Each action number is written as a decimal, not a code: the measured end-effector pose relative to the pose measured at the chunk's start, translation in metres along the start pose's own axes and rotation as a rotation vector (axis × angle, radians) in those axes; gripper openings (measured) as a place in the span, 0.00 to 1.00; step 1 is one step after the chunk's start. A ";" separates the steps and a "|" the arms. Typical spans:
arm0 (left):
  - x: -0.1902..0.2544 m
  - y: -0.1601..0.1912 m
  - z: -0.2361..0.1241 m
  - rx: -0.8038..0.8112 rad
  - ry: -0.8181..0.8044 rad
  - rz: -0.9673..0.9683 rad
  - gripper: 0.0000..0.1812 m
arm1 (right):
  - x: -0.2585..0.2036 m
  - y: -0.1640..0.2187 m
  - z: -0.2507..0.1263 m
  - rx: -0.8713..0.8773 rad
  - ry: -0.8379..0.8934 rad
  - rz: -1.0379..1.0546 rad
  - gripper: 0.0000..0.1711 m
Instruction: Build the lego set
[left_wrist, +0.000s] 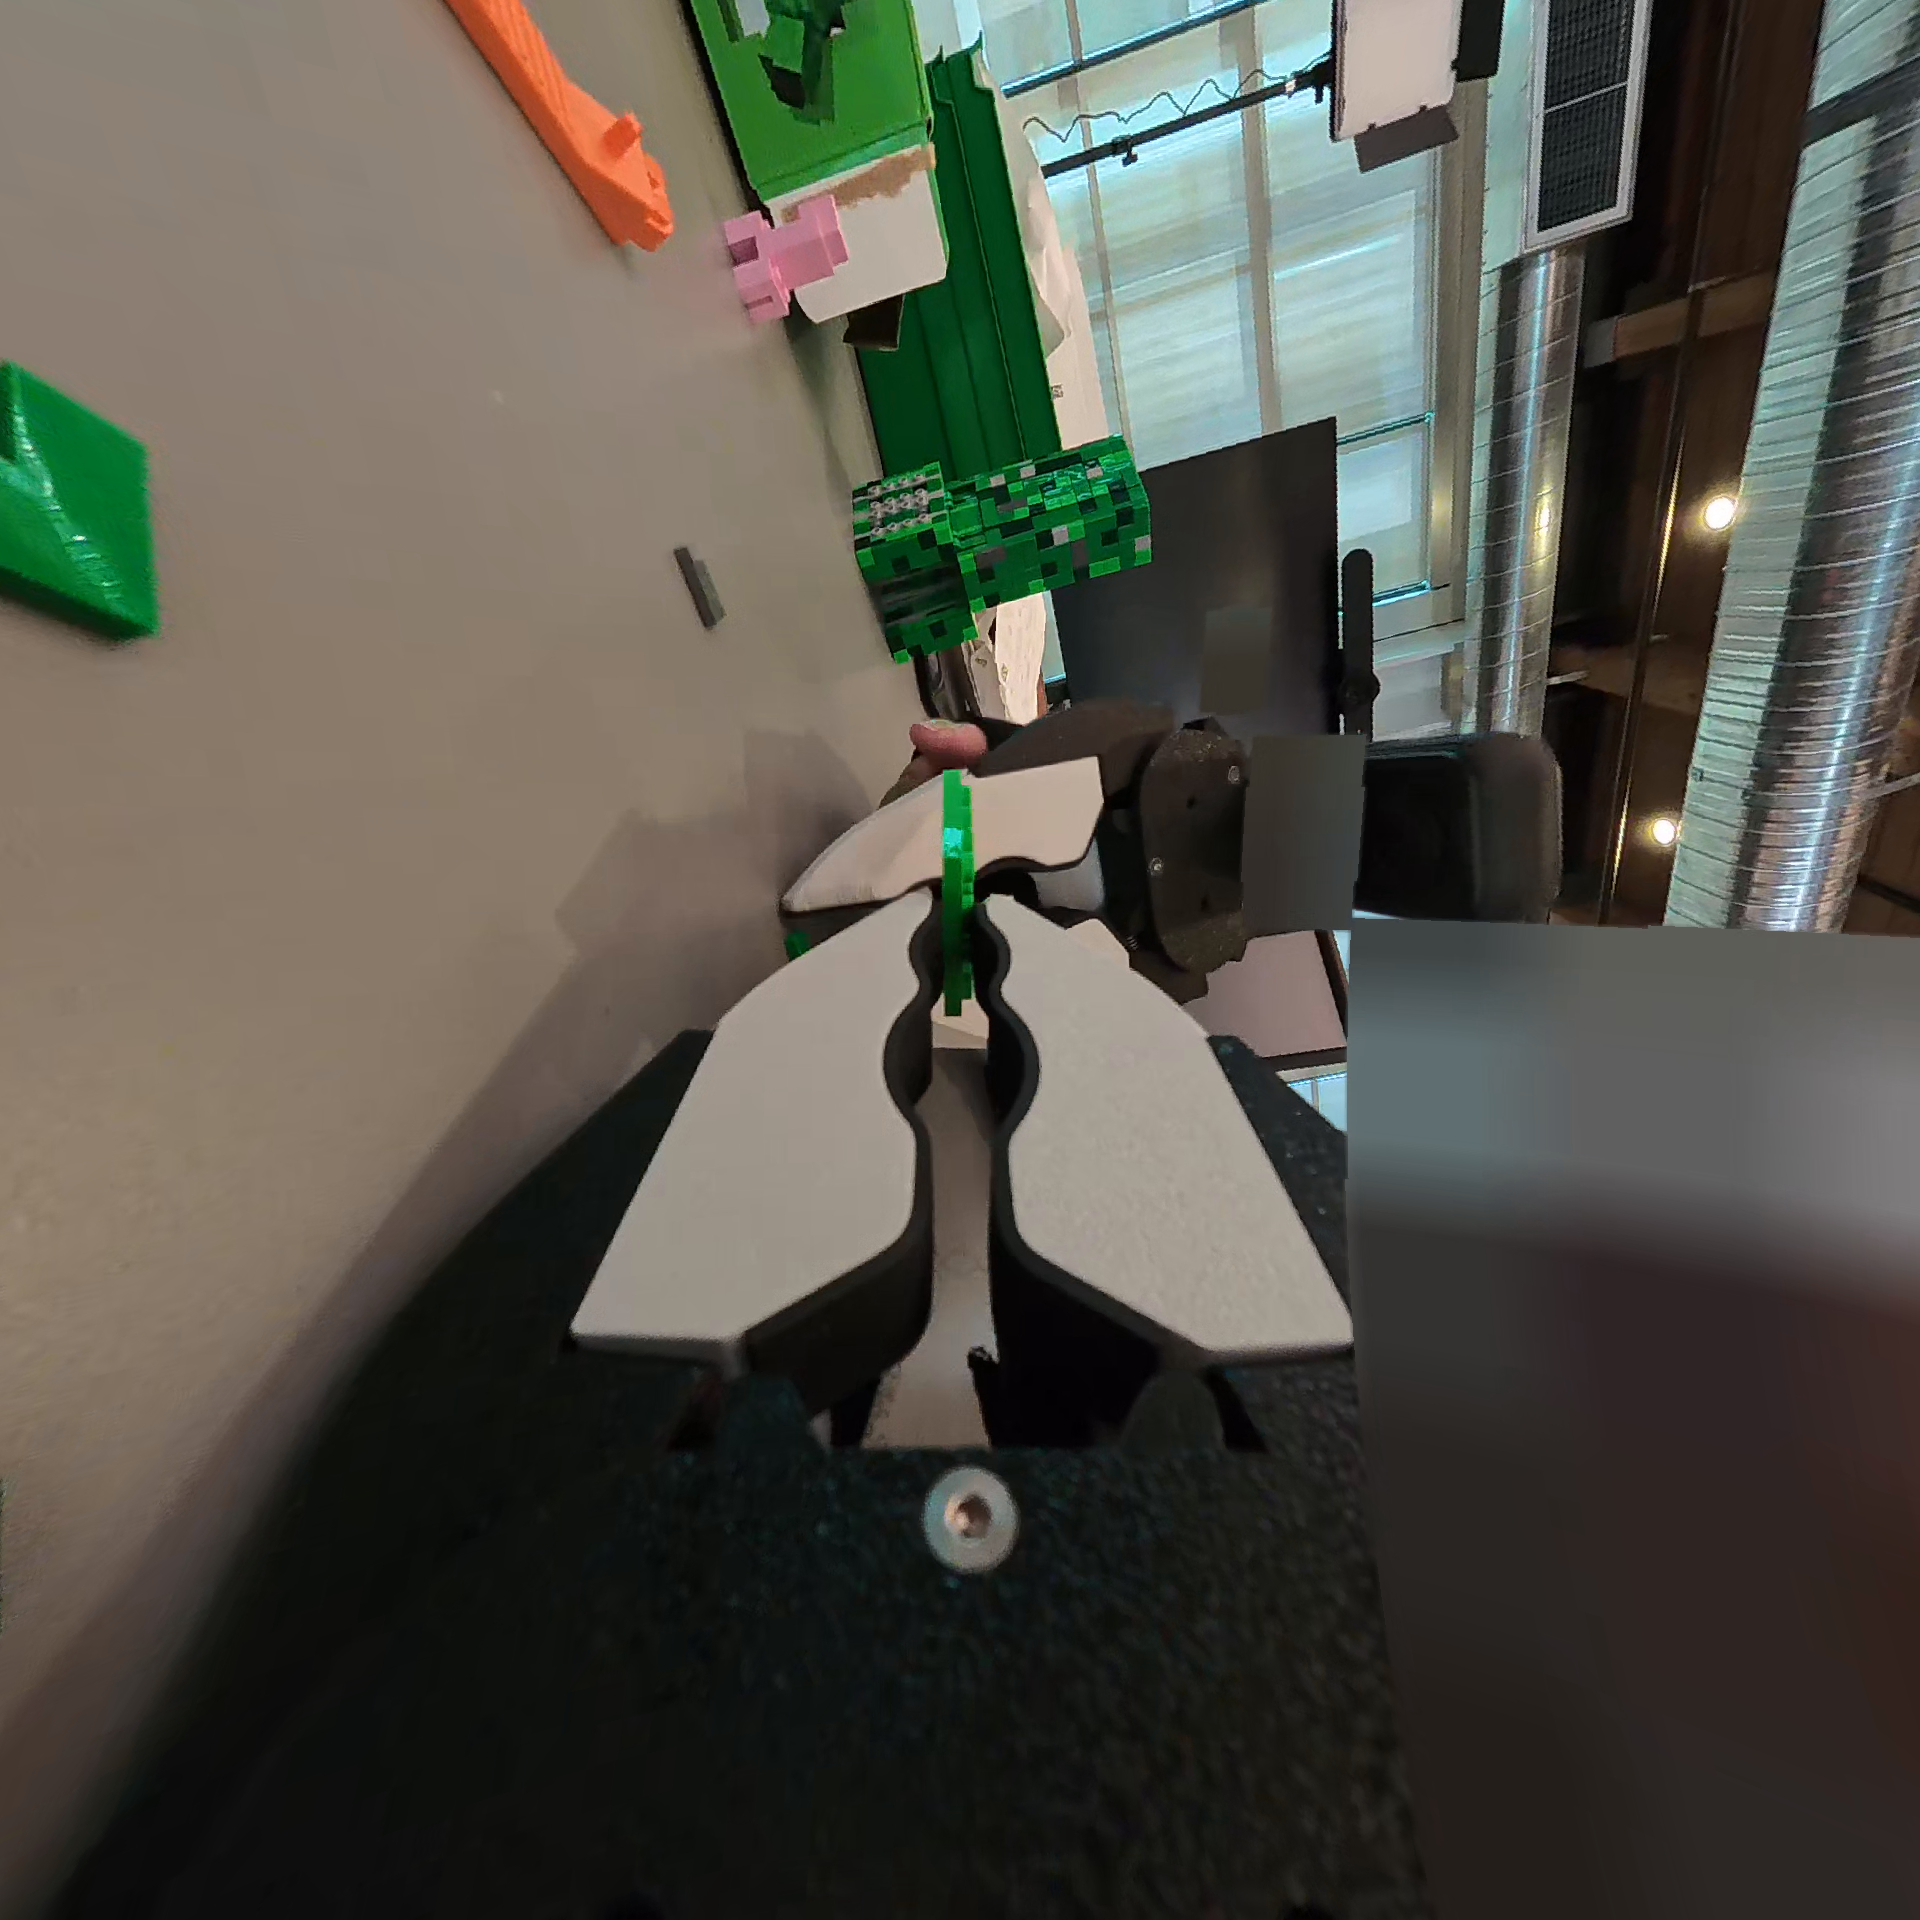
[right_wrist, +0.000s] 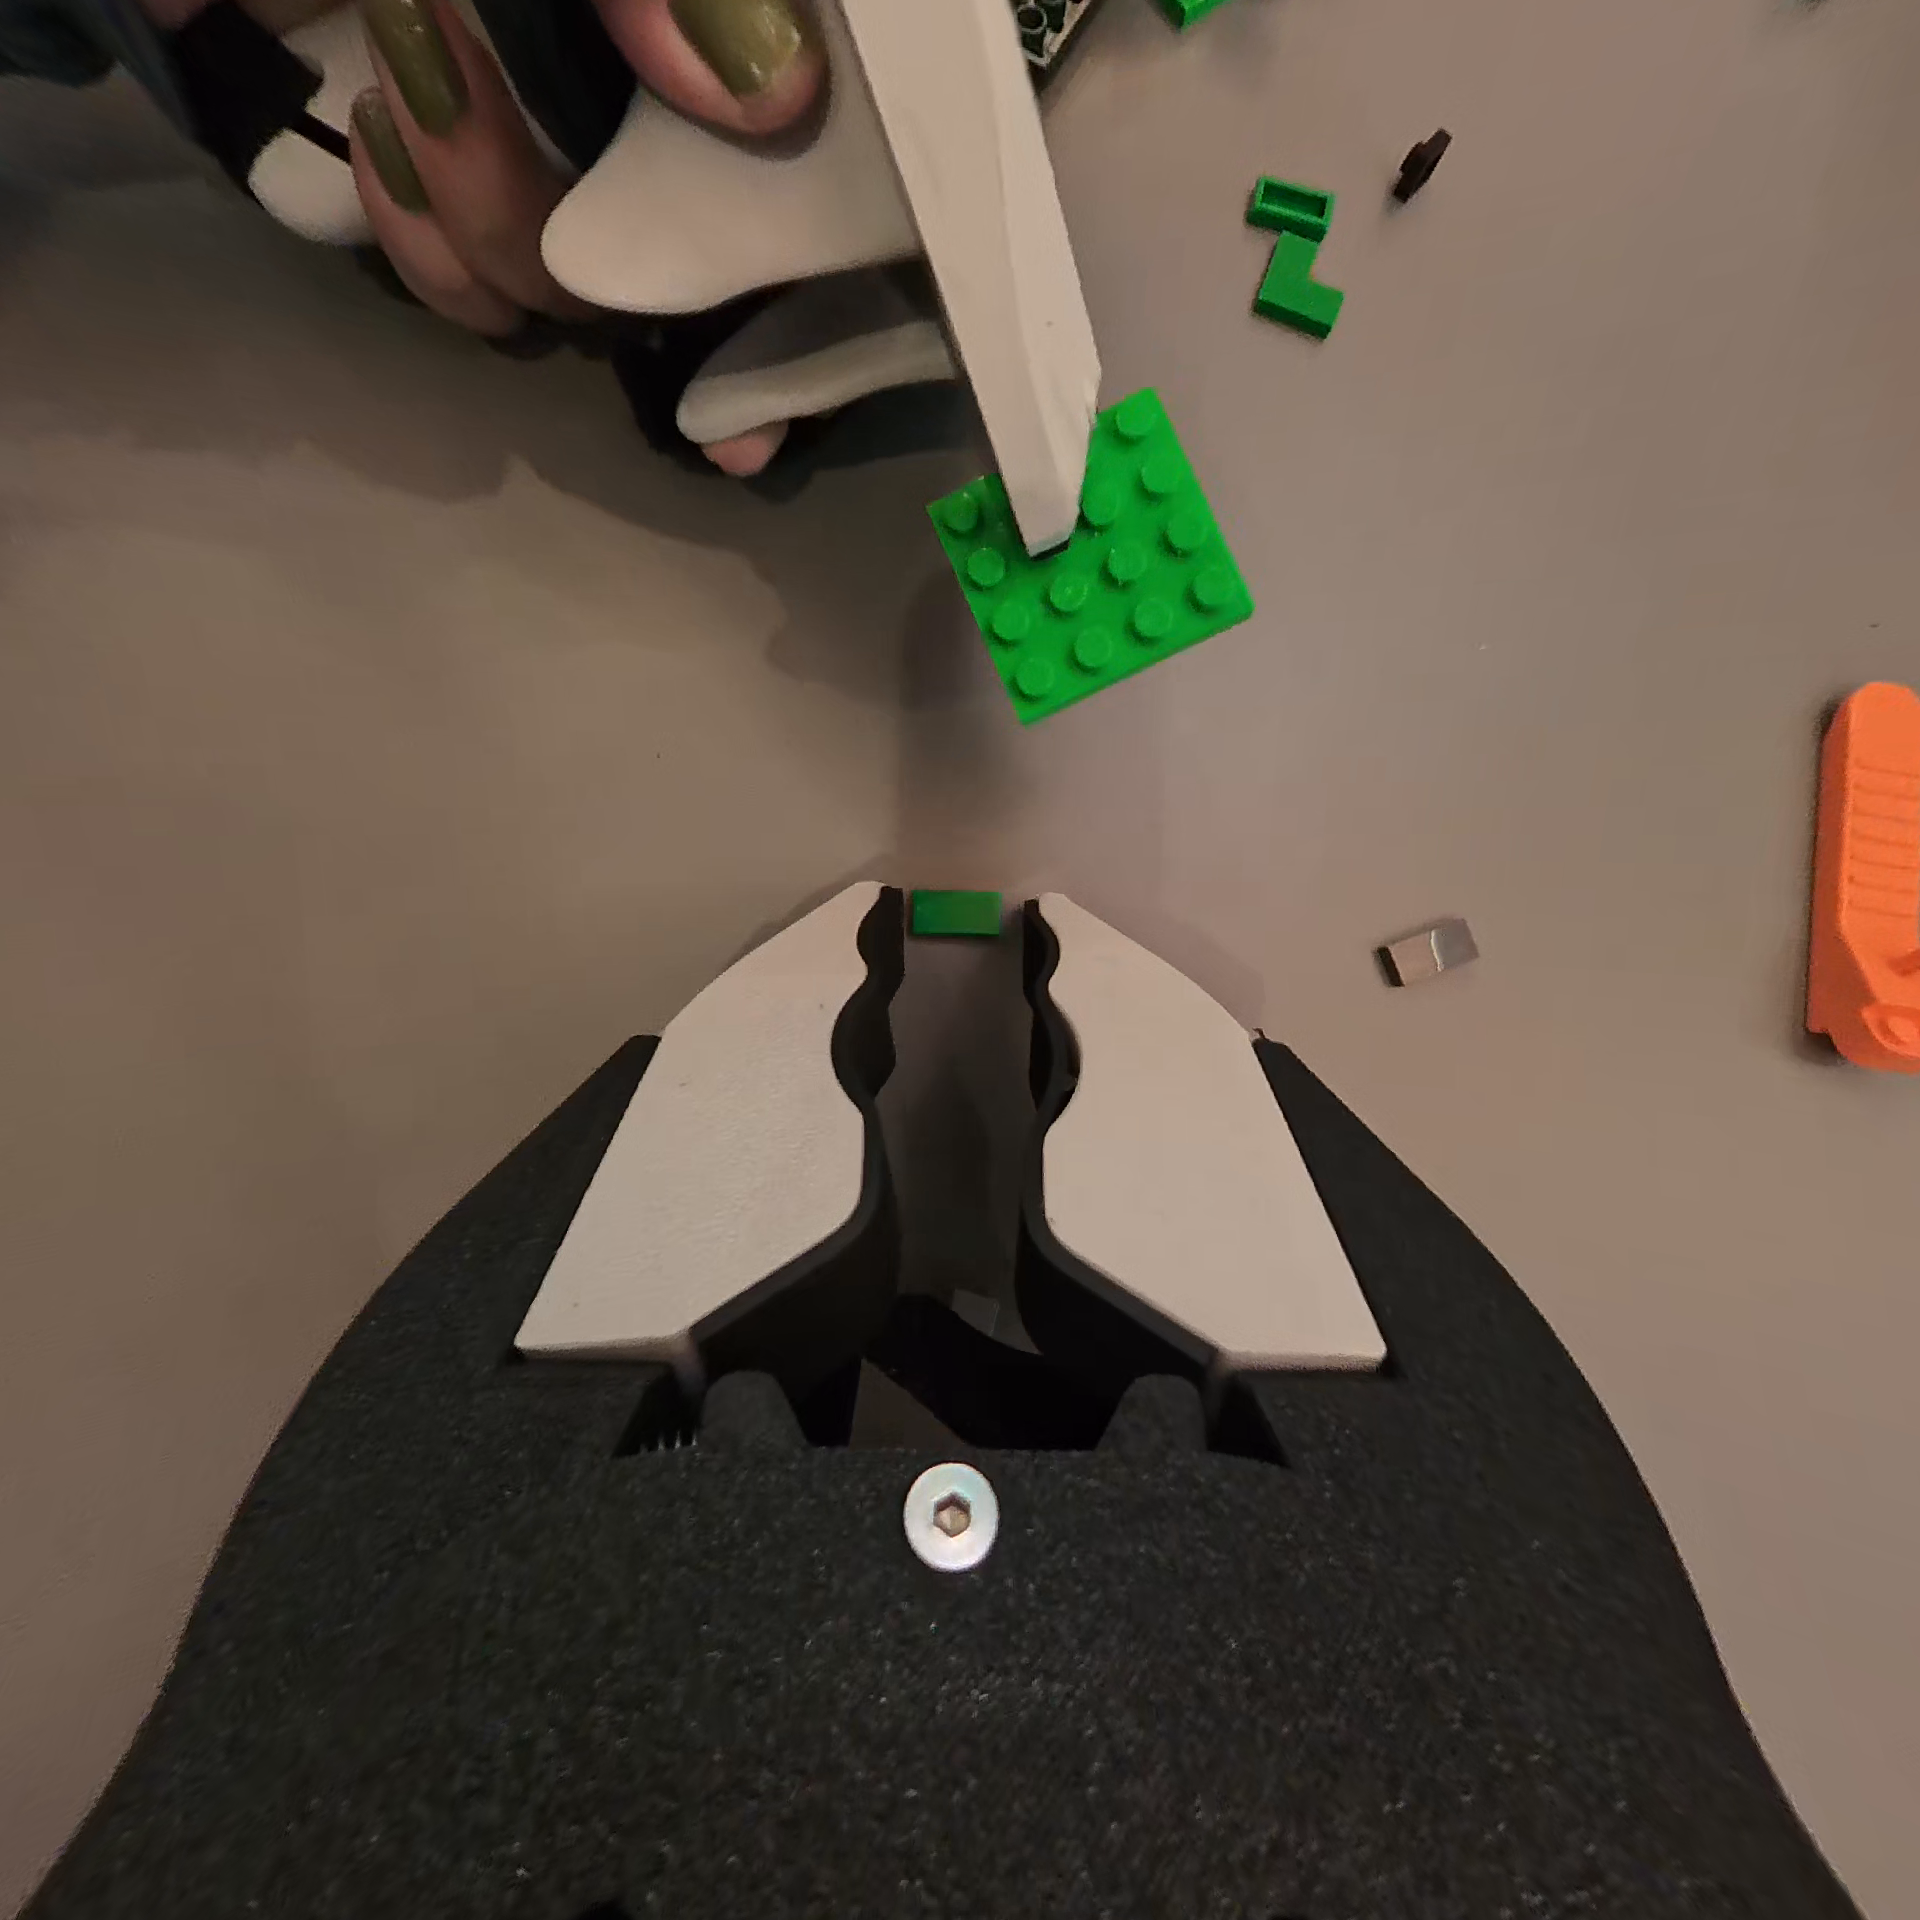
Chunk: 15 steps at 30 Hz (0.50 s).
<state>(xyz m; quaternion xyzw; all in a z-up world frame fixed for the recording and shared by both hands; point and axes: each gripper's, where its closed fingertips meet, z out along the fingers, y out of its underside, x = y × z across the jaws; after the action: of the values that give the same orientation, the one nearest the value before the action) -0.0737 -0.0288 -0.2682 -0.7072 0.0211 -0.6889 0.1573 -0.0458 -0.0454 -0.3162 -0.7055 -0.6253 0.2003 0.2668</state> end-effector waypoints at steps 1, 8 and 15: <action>0.000 0.000 0.000 -0.003 0.000 0.000 0.02 | -0.001 0.000 0.000 -0.001 0.000 -0.006 0.11; 0.000 0.003 0.001 -0.022 0.004 -0.007 0.02 | 0.000 0.000 -0.002 0.014 0.018 -0.054 0.09; 0.003 0.017 0.006 -0.110 0.023 -0.027 0.02 | 0.000 -0.029 -0.038 0.177 0.012 -0.122 0.09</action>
<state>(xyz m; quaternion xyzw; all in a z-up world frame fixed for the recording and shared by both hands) -0.0644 -0.0447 -0.2701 -0.7071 0.0512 -0.6968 0.1086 -0.0449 -0.0478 -0.2685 -0.6409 -0.6453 0.2340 0.3438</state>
